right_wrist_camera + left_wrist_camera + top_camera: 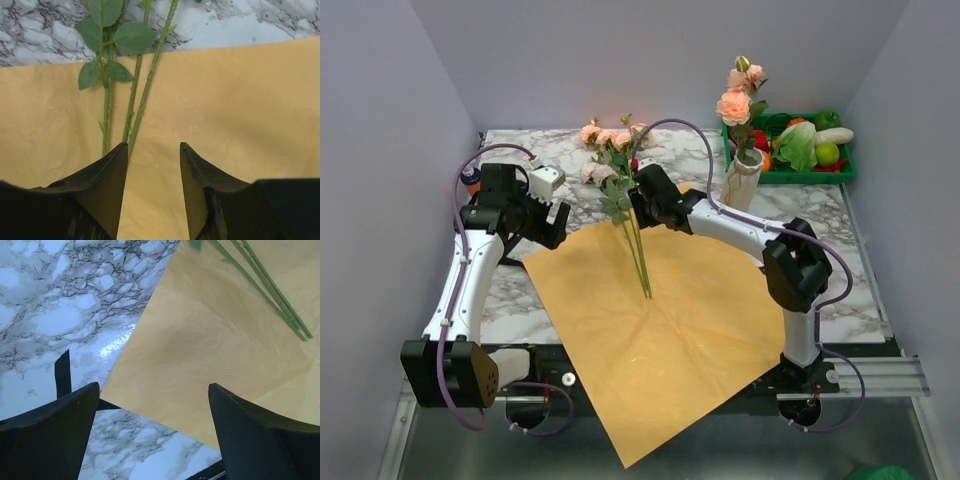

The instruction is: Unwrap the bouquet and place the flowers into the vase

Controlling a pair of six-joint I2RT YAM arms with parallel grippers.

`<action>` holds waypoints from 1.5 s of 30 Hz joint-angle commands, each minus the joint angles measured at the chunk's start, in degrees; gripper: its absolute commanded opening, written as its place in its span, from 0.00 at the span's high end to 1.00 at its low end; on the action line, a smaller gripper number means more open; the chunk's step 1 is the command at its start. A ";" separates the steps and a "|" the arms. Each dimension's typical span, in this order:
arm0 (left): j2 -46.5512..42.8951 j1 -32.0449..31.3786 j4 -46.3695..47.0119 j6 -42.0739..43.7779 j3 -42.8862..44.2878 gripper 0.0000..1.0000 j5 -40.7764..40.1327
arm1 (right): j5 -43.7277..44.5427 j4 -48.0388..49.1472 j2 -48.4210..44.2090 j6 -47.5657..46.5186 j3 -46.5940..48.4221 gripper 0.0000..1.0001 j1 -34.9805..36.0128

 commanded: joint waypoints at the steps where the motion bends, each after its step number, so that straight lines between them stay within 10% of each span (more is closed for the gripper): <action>1: 0.57 0.29 0.71 -0.50 -0.72 0.01 -0.93 | 2.13 -3.47 5.90 2.93 7.91 0.50 0.33; 39: 2.95 0.29 -2.02 2.49 1.13 0.01 1.00 | -0.50 -17.01 29.74 4.43 35.87 0.61 -2.83; 45: 3.04 0.29 -2.81 2.49 1.65 0.01 1.35 | -3.05 -18.77 30.44 4.86 36.66 0.80 -2.83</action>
